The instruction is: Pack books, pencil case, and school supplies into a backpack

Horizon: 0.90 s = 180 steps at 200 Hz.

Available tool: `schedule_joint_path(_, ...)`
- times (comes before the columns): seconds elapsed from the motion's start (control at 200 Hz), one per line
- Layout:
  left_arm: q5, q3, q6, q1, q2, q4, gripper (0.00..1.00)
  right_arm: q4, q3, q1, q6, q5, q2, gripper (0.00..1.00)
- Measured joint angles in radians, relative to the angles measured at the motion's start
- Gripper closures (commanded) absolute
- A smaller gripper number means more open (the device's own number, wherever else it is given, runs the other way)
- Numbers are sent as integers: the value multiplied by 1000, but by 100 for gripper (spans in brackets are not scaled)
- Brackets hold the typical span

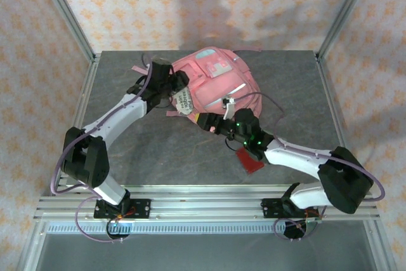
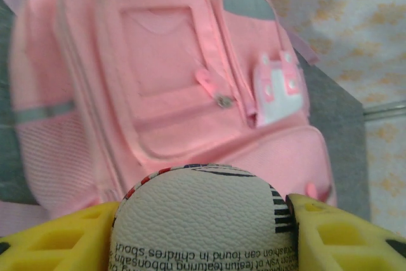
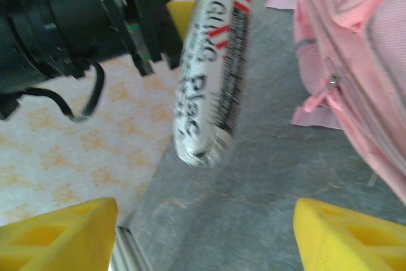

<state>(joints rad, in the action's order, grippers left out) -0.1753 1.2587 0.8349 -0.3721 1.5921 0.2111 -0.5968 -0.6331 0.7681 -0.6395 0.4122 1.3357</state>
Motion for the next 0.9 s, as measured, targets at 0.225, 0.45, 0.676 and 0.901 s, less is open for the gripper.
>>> schedule_joint_path(0.225, -1, 0, 78, -98, 0, -46, 59, -55, -55, 2, -31, -16, 76, 29)
schedule_joint_path(0.45, -5, 3, 119, -151, 0, -84, 49, -47, -82, 1, -53, -85, 111, 59)
schedule_joint_path(0.676, -28, 5, 119, -152, -5, -115, 25, -27, -60, 2, -44, -137, 68, 69)
schedule_joint_path(0.901, -52, 30, 36, -145, -14, -119, 25, 79, 24, -30, -44, -155, -108, 68)
